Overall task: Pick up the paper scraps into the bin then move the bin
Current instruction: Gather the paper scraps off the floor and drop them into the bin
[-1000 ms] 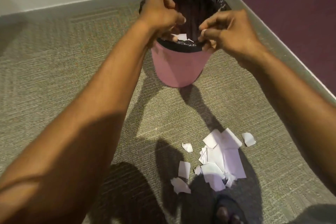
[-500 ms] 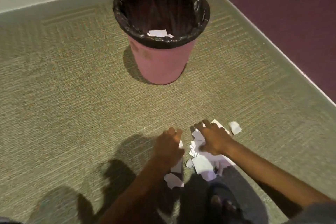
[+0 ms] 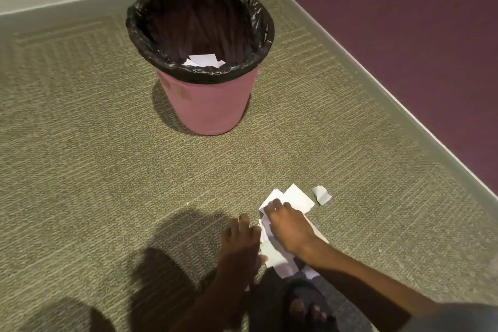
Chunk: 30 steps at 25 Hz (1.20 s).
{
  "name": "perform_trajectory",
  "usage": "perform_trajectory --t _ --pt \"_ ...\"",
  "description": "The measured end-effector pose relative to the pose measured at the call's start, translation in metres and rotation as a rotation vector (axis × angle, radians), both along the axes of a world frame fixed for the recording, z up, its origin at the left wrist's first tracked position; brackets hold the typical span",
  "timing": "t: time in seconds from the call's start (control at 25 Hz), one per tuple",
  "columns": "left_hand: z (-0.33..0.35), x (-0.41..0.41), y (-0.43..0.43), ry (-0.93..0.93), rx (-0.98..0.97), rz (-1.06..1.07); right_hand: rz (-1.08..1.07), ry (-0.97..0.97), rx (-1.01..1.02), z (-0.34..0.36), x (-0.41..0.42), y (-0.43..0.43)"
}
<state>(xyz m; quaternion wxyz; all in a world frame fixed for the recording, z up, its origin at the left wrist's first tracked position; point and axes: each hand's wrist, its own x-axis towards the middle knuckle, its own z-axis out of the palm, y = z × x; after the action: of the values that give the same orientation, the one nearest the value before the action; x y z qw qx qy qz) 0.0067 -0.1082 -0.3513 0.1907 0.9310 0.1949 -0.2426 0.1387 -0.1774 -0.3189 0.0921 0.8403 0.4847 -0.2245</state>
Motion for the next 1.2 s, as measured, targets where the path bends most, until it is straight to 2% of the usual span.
perform_trajectory --t 0.24,0.36,0.48,0.6,0.68,0.76,0.8,0.92,1.04,1.12,1.2 --pt "-0.016 0.01 -0.004 -0.199 0.075 0.02 -0.031 0.03 0.055 0.021 0.014 0.017" --pt "-0.031 0.01 0.007 -0.379 0.121 -0.015 -0.107 0.074 0.202 0.031 0.027 0.021" --pt "-0.02 0.016 0.015 -0.414 0.074 0.017 -0.296 0.173 0.419 0.048 0.048 0.024" --pt "0.004 0.036 0.02 -0.34 0.054 0.042 -0.505 0.219 0.535 0.064 0.072 0.016" --pt "0.01 0.053 0.02 -0.556 0.066 0.082 -0.666 0.275 0.58 0.067 0.085 0.006" --pt "0.001 0.067 0.014 -0.675 0.169 -0.007 -0.802 0.338 0.64 0.066 0.092 -0.002" --pt "-0.005 0.073 0.012 -0.665 0.184 -0.062 -0.839 0.351 0.655 0.065 0.094 -0.006" --pt "-0.012 0.082 0.009 -0.302 0.095 -0.066 -0.878 0.344 0.685 0.064 0.101 -0.014" --pt "-0.019 0.08 -0.002 -0.093 0.15 -0.179 -0.857 0.337 0.697 0.067 0.107 -0.024" --pt "-0.016 0.088 -0.004 -0.098 0.151 -0.196 -0.838 0.335 0.703 0.067 0.109 -0.029" --pt "-0.013 0.093 -0.001 -0.275 0.188 -0.18 -0.845 0.349 0.713 0.064 0.107 -0.031"
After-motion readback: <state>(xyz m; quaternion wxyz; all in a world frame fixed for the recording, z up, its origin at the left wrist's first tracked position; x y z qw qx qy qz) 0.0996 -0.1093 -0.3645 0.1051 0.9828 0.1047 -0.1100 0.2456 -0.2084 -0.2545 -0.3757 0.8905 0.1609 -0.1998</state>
